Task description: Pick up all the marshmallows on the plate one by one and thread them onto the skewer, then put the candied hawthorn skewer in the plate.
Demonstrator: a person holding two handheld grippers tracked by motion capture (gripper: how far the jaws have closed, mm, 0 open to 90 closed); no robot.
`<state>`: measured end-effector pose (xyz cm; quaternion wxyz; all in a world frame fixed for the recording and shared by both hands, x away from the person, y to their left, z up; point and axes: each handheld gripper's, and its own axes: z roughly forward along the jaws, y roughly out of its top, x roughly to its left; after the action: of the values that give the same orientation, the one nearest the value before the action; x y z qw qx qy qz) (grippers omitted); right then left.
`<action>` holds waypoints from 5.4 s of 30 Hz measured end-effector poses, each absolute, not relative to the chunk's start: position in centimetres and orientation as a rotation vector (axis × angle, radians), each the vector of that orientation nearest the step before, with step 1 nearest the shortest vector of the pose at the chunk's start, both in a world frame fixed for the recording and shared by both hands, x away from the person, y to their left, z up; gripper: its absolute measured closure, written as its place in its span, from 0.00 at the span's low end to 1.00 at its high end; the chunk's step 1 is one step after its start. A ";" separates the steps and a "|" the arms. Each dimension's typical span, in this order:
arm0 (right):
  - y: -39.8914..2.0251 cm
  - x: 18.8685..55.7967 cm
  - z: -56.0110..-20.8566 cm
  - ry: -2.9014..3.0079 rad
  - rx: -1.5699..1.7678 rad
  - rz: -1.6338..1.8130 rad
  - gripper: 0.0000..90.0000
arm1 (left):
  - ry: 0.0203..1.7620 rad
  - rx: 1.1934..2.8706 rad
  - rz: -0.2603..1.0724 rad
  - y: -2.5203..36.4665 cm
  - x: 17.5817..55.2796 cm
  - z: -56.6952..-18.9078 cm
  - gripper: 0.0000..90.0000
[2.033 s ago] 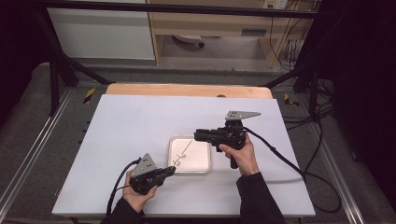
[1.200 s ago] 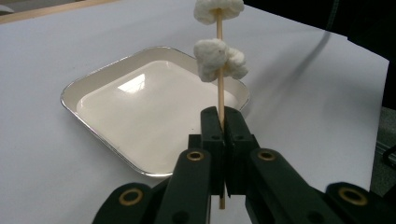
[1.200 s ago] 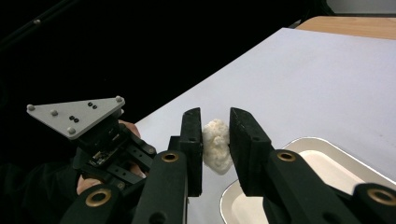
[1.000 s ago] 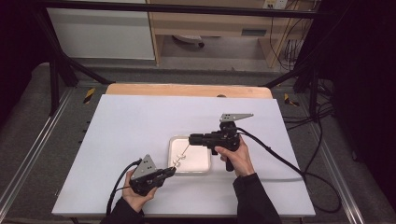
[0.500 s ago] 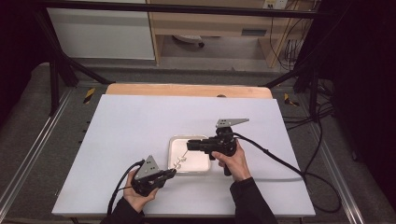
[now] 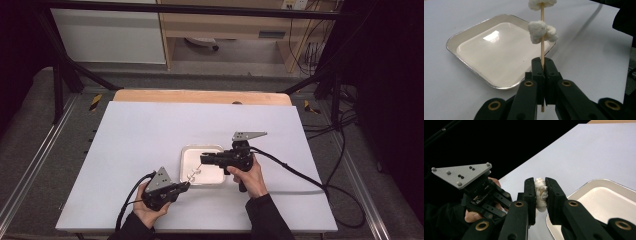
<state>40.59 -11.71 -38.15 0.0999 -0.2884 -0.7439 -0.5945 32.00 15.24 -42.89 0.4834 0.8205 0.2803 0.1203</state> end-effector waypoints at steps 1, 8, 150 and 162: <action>-11.7 40.6 -38.2 -2.198 -0.852 -1.760 0.89 | 0.685 1.997 0.292 15.2 32.0 -42.9 0.98; -11.4 40.4 -38.6 -2.190 -0.861 -1.775 0.89 | 0.692 1.993 0.274 15.2 32.0 -43.1 0.98; -25.3 36.4 -45.6 -2.782 -1.297 -1.385 0.01 | 0.975 2.347 0.245 9.8 40.0 -43.2 0.95; -25.3 36.3 -45.5 -2.782 -1.300 -1.391 0.01 | 0.913 2.336 0.250 10.8 39.6 -42.3 0.71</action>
<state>36.34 -25.32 -45.53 -0.1147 -0.3831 -0.8199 -0.4098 39.61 10.80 -42.26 0.3053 0.8825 0.3450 0.0944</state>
